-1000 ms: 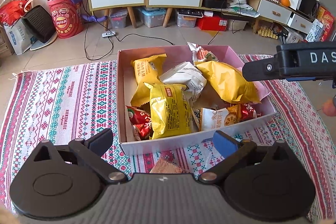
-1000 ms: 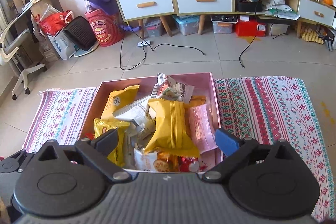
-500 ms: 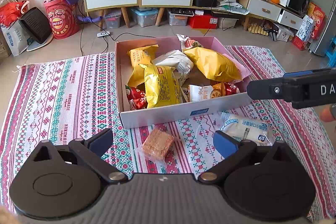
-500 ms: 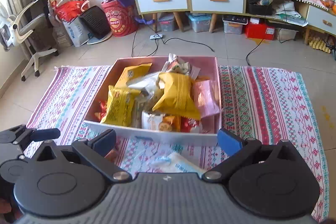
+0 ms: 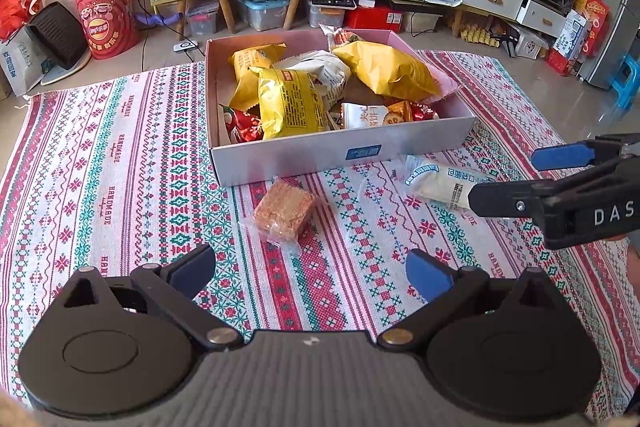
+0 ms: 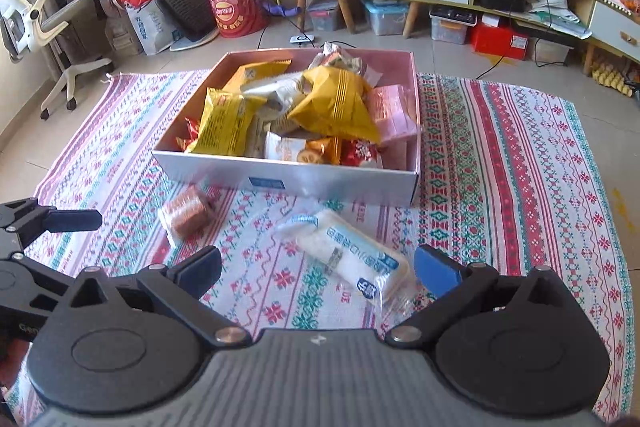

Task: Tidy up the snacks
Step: 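Withdraw both tools from the box toward the wafer and milk bread packets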

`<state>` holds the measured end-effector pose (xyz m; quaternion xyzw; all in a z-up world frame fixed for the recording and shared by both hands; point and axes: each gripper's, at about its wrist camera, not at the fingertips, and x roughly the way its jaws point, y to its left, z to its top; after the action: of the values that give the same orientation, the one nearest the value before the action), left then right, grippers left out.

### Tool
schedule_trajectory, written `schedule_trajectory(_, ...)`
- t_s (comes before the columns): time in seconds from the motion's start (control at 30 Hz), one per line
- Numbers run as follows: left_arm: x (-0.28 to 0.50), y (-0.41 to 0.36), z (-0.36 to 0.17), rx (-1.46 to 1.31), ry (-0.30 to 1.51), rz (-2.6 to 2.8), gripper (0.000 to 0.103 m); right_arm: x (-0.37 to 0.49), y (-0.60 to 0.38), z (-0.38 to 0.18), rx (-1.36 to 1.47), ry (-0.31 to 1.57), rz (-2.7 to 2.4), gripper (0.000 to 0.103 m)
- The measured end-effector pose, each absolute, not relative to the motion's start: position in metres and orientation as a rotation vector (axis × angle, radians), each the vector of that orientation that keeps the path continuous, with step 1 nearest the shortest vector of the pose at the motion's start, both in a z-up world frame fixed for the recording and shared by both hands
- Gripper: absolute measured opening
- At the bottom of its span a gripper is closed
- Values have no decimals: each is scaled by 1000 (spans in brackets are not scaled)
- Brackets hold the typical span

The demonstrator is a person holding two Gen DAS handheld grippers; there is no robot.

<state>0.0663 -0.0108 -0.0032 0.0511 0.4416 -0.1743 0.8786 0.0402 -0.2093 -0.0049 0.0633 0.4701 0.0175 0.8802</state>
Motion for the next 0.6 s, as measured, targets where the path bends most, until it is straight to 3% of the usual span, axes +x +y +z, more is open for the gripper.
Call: schedule_trajectory(0.6,68,-10,-42,135,934,-378,103,32,-198,-39,-36,1019,63,103)
